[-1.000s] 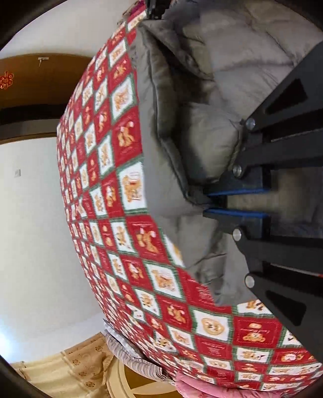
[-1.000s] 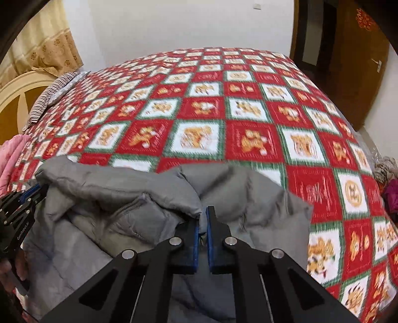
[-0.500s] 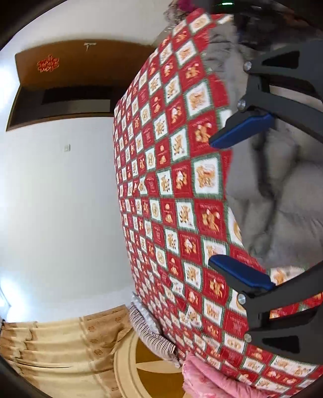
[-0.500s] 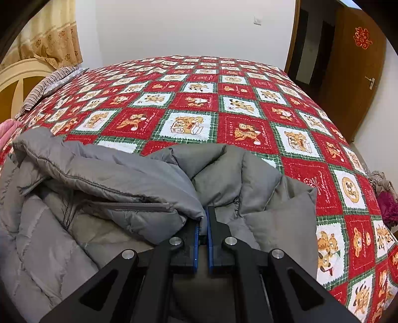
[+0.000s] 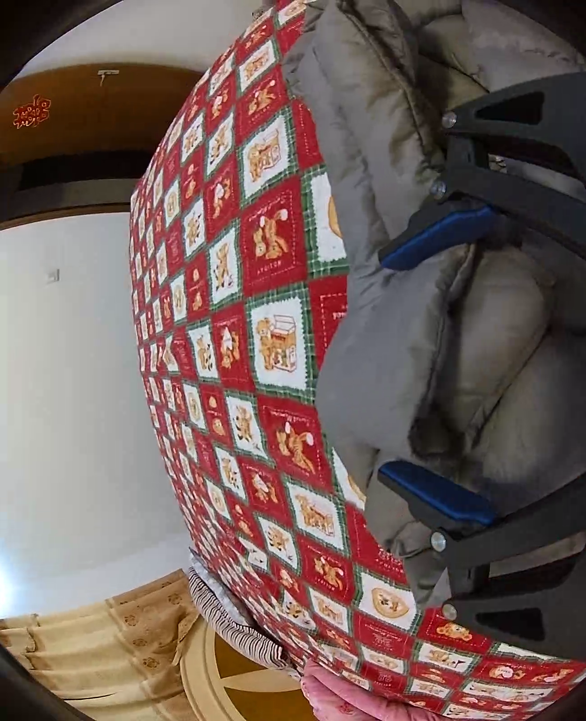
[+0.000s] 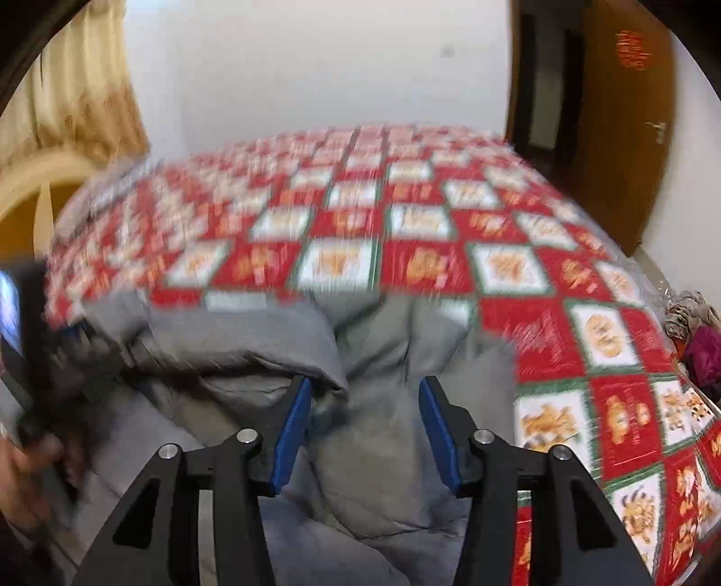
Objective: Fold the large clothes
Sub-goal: 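Lift the hem with both grippers and fold it over toward the collar, then lower the folded hem onto the jacket and open both grippers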
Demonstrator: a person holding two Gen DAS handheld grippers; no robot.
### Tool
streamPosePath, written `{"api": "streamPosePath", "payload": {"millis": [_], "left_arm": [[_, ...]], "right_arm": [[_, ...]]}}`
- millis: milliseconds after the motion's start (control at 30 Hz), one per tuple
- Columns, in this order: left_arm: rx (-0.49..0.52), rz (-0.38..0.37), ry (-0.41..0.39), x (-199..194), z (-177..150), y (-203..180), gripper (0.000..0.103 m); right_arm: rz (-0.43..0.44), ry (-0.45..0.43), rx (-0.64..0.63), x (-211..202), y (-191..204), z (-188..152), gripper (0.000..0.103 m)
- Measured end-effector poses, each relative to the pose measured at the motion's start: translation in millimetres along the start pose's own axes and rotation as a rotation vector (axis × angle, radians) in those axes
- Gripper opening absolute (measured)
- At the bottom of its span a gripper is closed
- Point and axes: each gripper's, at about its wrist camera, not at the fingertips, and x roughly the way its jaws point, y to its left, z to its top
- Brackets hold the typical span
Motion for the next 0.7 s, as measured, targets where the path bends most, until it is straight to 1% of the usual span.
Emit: {"api": "streamPosePath", "payload": {"millis": [67, 100, 167, 233, 300, 400, 633, 700], "left_arm": [[0.008, 0.002, -0.005, -1, 1, -2, 0.090], [0.010, 0.005, -0.007, 0, 1, -3, 0.090], [0.015, 0.011, -0.008, 1, 1, -5, 0.090], [0.010, 0.011, -0.005, 4, -1, -3, 0.090], [0.003, 0.009, 0.002, 7, -2, -2, 0.090], [-0.003, 0.000, 0.006, 10, -4, -2, 0.090], [-0.008, 0.003, 0.017, 17, -9, -6, 0.091], [-0.001, 0.007, 0.025, 19, -10, -8, 0.094]], "right_arm": [[0.044, -0.035, 0.026, -6, 9, 12, 0.051], [0.070, -0.040, 0.017, -2, 19, 19, 0.051], [0.085, -0.029, -0.010, 12, 36, 21, 0.051], [0.118, 0.001, -0.027, 34, 48, 18, 0.051], [0.084, 0.053, -0.050, 59, 54, 10, 0.051], [0.075, 0.105, -0.029, 76, 45, -2, 0.051], [0.064, 0.140, -0.016, 87, 29, -16, 0.051], [0.054, 0.144, -0.027, 91, 31, -18, 0.051]]}}
